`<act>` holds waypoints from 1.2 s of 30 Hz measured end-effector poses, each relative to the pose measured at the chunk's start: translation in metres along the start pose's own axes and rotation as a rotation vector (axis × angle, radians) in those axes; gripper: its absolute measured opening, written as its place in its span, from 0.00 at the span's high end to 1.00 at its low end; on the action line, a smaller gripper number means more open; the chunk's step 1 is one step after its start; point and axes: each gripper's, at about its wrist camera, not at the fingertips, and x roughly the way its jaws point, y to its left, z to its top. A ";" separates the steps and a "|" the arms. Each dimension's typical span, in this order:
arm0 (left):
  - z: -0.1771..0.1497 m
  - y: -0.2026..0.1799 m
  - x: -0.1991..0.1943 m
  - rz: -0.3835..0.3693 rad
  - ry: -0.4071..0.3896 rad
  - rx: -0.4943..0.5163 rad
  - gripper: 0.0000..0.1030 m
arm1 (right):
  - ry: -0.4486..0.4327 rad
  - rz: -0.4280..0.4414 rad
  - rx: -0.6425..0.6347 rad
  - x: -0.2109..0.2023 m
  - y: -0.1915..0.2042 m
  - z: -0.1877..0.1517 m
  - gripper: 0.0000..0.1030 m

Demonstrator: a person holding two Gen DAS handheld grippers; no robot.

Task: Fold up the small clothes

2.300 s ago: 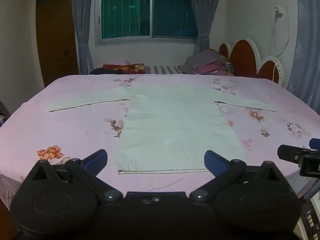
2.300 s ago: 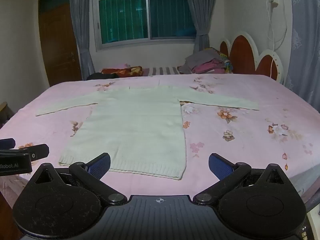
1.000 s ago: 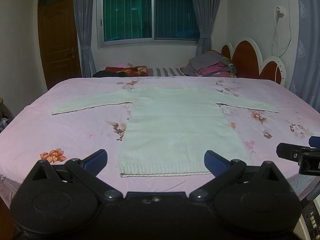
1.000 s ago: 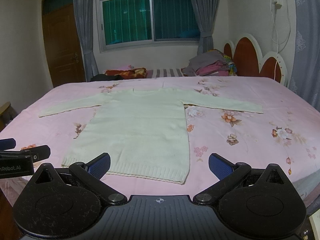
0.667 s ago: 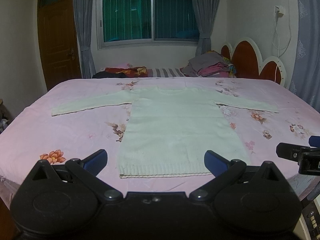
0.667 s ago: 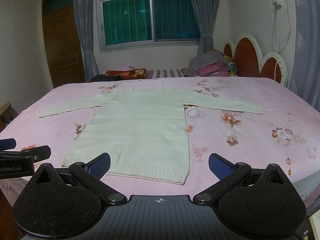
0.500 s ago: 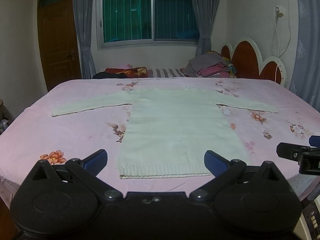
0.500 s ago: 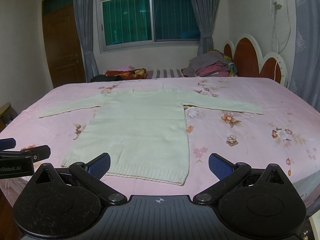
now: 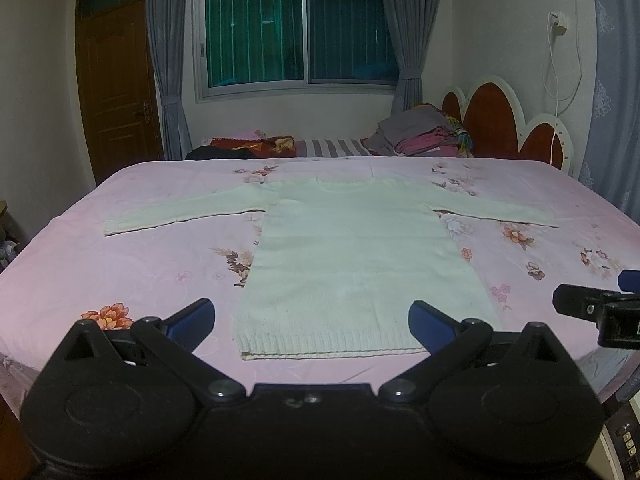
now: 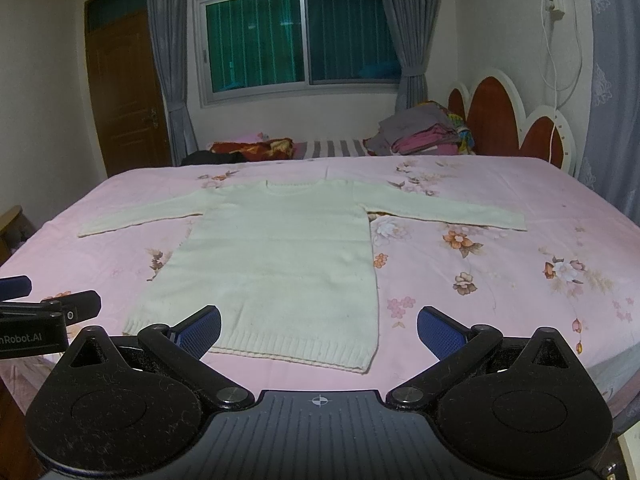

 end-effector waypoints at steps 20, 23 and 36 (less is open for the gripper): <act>0.001 0.000 0.001 0.003 0.000 0.000 0.00 | 0.000 0.004 -0.001 -0.001 0.000 0.001 0.00; 0.002 0.001 0.001 0.005 0.000 -0.002 0.00 | -0.001 0.004 -0.001 -0.001 0.000 0.000 0.00; -0.001 0.006 0.006 0.009 -0.006 0.006 0.00 | -0.007 0.000 0.003 0.009 0.009 0.006 0.00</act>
